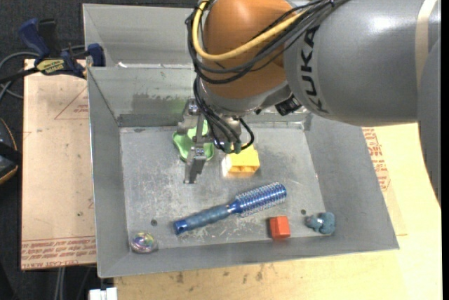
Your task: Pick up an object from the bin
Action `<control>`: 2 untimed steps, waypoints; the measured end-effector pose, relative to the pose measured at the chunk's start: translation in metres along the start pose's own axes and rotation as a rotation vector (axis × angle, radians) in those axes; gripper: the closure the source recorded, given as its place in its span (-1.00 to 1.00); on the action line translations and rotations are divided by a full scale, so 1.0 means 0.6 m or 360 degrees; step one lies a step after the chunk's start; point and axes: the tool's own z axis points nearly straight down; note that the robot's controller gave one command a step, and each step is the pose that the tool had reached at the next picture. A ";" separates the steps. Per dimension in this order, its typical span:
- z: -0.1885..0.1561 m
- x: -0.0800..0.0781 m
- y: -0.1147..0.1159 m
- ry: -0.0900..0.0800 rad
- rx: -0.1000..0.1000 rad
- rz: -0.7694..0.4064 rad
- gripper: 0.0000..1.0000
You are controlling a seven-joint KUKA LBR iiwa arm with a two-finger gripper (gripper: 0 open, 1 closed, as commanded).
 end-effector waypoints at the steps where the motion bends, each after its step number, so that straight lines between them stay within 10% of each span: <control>1: 0.281 0.097 -0.070 -0.0025 -0.0002 -0.0828 -1.00; 2: 0.239 0.097 -0.221 -0.0005 0.0007 -0.1017 -1.00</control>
Offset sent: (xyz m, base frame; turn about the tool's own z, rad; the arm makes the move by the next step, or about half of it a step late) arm -0.0627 -0.0444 -0.1736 -0.5222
